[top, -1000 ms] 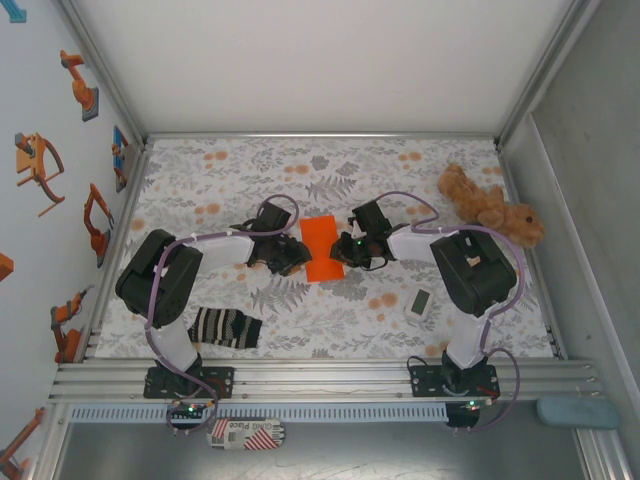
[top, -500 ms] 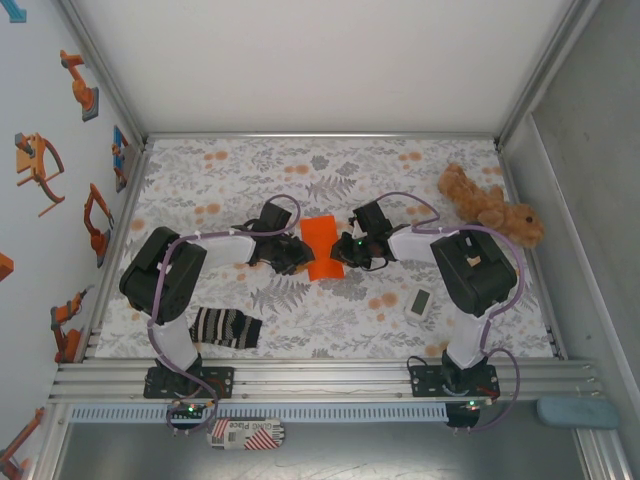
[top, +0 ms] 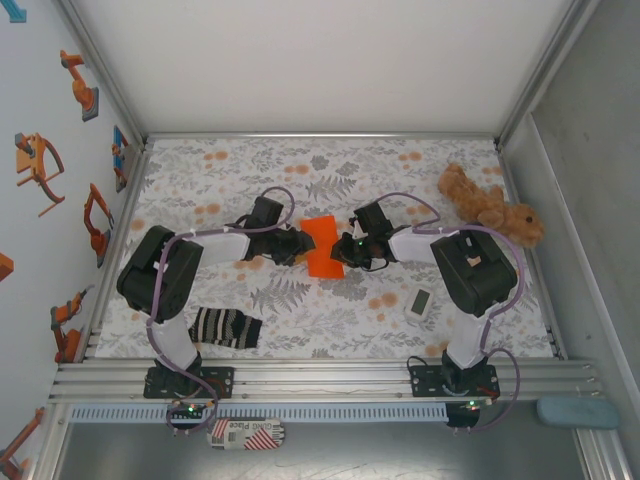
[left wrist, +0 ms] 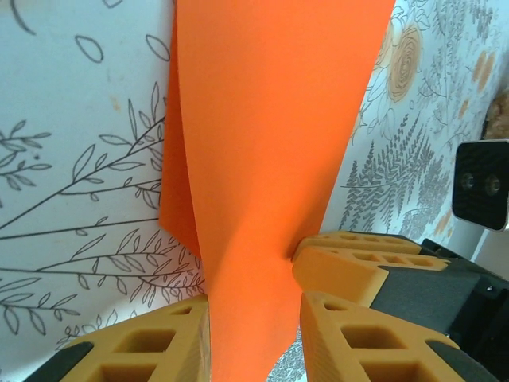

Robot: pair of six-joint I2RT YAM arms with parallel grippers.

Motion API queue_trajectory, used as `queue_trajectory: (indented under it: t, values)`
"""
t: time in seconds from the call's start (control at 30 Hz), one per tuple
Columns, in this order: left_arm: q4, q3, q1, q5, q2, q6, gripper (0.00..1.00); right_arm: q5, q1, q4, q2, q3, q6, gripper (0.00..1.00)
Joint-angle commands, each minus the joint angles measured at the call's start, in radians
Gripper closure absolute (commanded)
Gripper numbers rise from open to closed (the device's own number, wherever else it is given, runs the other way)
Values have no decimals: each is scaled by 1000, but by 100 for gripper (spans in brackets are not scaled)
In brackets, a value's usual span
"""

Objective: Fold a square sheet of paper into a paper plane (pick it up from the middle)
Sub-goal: Third fold the triangle at the center of the table.

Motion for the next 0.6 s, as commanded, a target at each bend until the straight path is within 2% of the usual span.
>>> queue_trajectory:
  t: [0.0, 0.23, 0.57]
  values:
    - [41, -4, 10, 40, 30, -11, 67, 64, -10, -53, 25, -37, -2, 83]
    - [64, -17, 13, 52, 45, -43, 72, 63, -9, -40, 7, -37, -2, 82]
    - [51, -30, 20, 44, 37, -63, 88, 78, -10, 9, -82, -22, -42, 75]
